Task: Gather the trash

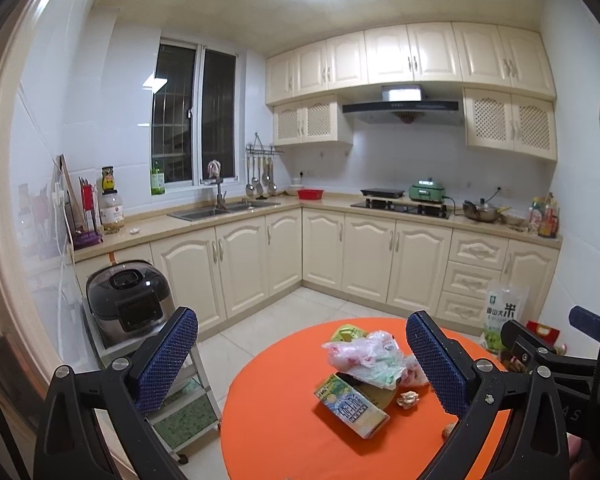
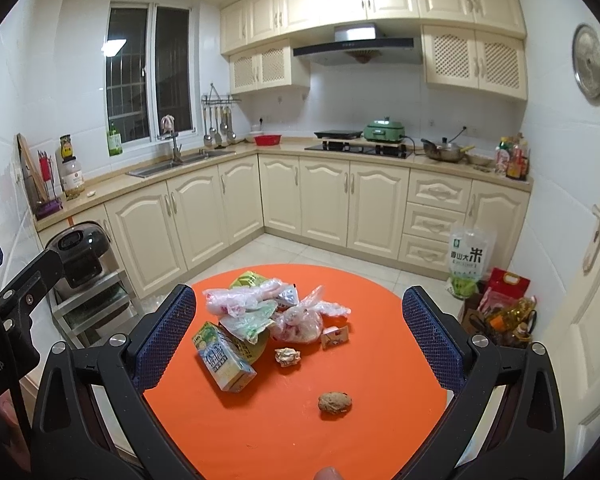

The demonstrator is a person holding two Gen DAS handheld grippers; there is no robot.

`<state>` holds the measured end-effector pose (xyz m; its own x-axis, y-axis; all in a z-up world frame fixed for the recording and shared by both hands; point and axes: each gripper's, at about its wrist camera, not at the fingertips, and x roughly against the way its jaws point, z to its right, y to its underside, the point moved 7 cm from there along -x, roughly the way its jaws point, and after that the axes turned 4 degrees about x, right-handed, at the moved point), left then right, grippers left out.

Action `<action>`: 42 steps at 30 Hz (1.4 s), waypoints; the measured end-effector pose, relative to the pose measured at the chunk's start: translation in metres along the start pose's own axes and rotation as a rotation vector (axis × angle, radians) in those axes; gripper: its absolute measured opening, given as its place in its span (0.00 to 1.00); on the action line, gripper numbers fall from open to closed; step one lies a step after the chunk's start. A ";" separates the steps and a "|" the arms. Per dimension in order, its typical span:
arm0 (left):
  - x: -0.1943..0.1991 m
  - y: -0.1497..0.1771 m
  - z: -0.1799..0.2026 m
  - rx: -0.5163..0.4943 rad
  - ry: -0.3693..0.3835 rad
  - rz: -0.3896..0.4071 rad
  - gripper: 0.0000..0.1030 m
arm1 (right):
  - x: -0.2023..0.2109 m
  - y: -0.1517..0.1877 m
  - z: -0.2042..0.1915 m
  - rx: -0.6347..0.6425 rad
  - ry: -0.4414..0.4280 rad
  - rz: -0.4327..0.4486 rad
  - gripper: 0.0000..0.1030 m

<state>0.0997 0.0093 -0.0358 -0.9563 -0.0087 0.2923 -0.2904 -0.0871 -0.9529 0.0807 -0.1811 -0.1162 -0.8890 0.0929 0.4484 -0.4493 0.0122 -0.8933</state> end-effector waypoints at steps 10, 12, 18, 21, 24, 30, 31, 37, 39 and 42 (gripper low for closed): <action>-0.044 0.023 0.009 -0.014 0.019 -0.129 0.99 | -0.043 0.032 0.023 -0.022 0.020 -0.113 1.00; -0.057 0.030 0.012 -0.017 0.018 -0.163 0.99 | -0.055 0.043 0.030 -0.029 0.021 -0.151 1.00; -0.086 0.051 0.014 -0.029 0.017 -0.276 0.99 | -0.088 0.079 0.042 -0.032 0.015 -0.258 1.00; -0.107 0.065 0.020 -0.029 0.022 -0.345 0.99 | -0.104 0.097 0.044 -0.039 -0.001 -0.313 0.98; -0.124 0.076 0.022 -0.035 0.020 -0.399 0.99 | -0.119 0.122 0.048 -0.044 -0.004 -0.375 0.95; -0.148 0.093 0.027 -0.029 0.017 -0.479 0.99 | -0.147 0.161 0.056 -0.052 -0.026 -0.473 0.87; -0.151 0.094 0.027 -0.024 0.016 -0.493 0.99 | -0.151 0.165 0.055 -0.053 -0.033 -0.483 0.87; -0.176 0.095 0.026 -0.009 0.018 -0.537 0.99 | -0.172 0.192 0.048 -0.045 -0.072 -0.555 0.66; -0.183 0.096 0.025 -0.003 0.021 -0.544 0.99 | -0.173 0.195 0.046 -0.015 -0.059 -0.543 0.62; -0.192 0.101 0.026 0.014 0.029 -0.558 0.99 | -0.175 0.197 0.042 0.021 -0.043 -0.536 0.54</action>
<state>0.2553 -0.0236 -0.1863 -0.6579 0.0697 0.7499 -0.7529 -0.0841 -0.6527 0.1444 -0.2365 -0.3698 -0.5374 0.0385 0.8425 -0.8422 0.0270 -0.5385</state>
